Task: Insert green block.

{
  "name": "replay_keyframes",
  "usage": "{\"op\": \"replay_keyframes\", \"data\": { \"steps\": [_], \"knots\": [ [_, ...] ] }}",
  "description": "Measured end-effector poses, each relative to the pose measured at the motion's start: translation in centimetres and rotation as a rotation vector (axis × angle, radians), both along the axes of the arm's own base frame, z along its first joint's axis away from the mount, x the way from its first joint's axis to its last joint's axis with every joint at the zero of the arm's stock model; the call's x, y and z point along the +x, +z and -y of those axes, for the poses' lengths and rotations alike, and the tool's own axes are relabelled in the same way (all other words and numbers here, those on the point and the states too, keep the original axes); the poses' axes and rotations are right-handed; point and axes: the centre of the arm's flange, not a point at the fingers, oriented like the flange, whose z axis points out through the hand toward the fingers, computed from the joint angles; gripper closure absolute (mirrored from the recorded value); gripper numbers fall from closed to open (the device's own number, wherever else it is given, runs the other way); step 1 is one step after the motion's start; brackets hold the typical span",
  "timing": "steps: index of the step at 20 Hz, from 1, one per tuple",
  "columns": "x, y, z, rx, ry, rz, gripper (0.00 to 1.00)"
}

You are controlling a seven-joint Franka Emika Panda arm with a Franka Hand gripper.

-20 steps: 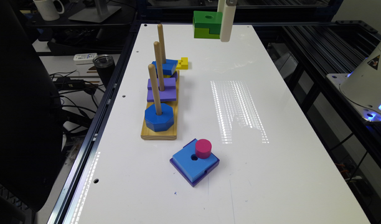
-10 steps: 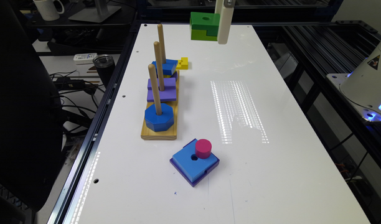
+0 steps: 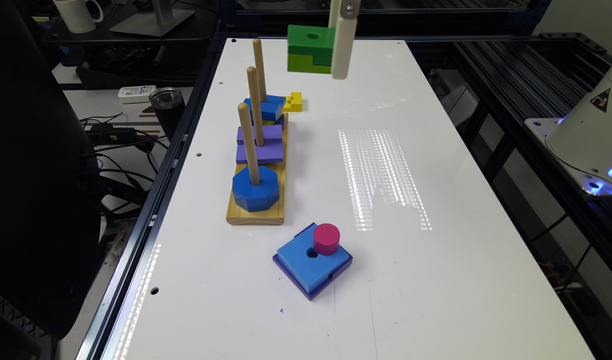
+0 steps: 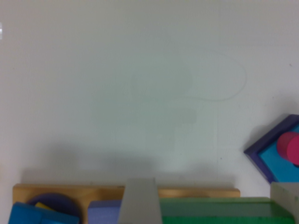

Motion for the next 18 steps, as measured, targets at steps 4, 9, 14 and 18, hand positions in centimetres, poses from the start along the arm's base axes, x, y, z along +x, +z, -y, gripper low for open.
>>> {"op": "replay_keyframes", "data": {
  "steps": [4, 9, 14, 18],
  "knots": [
    [1.2, -0.1, -0.9, 0.007, 0.001, 0.003, 1.00],
    [2.4, -0.1, -1.9, 0.015, 0.001, 0.007, 1.00],
    [3.6, -0.1, -2.9, 0.022, 0.001, 0.012, 1.00],
    [4.4, -0.2, -3.5, 0.028, 0.002, 0.015, 1.00]
  ]
}}
